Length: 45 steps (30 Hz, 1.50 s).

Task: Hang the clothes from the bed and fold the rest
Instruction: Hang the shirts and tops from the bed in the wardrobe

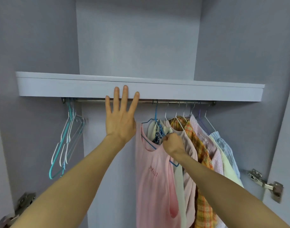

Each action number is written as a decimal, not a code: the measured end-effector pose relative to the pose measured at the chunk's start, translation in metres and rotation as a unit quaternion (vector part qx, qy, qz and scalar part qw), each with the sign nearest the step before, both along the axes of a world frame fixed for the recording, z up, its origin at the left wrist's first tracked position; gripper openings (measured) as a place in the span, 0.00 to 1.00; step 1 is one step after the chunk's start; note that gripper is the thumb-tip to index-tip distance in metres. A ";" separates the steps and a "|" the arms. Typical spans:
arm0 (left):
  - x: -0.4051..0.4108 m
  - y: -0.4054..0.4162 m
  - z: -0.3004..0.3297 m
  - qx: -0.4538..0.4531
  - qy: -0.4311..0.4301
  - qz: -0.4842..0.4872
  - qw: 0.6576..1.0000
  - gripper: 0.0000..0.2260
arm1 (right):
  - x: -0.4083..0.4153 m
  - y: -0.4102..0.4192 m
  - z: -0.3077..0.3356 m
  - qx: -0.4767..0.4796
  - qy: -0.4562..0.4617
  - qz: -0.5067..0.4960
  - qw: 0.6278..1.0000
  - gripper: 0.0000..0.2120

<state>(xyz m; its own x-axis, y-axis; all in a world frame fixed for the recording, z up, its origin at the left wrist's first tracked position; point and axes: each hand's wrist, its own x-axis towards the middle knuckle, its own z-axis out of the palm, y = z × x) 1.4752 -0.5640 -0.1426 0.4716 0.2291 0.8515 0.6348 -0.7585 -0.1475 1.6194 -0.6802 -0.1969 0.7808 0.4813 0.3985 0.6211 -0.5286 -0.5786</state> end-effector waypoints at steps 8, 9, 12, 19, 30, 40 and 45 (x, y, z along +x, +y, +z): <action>0.003 0.016 -0.008 0.058 -0.030 0.007 0.998 0.44 | 0.021 0.052 -0.001 0.083 0.026 -0.019 0.996 0.13; 0.002 0.017 -0.009 0.060 -0.028 0.010 0.998 0.45 | 0.023 0.054 -0.003 0.076 0.037 -0.024 0.996 0.12; 0.000 0.018 -0.009 0.054 -0.022 0.010 0.998 0.45 | 0.028 0.058 -0.012 0.049 0.052 -0.026 0.997 0.11; -0.003 0.009 -0.005 0.015 0.012 0.012 1.000 0.45 | 0.040 0.051 -0.003 0.031 0.100 -0.046 0.993 0.12; -0.031 -0.027 -0.022 -0.103 0.084 -0.005 0.991 0.37 | -0.003 -0.016 -0.024 -0.044 -0.041 -0.008 0.998 0.27; -0.112 -0.101 -0.101 -0.357 0.089 -0.066 0.928 0.25 | -0.107 -0.107 -0.045 -0.012 0.083 0.197 0.977 0.13; -0.174 -0.140 -0.140 -0.443 0.029 -0.005 0.896 0.20 | -0.162 -0.117 -0.079 -0.017 0.174 0.300 0.938 0.09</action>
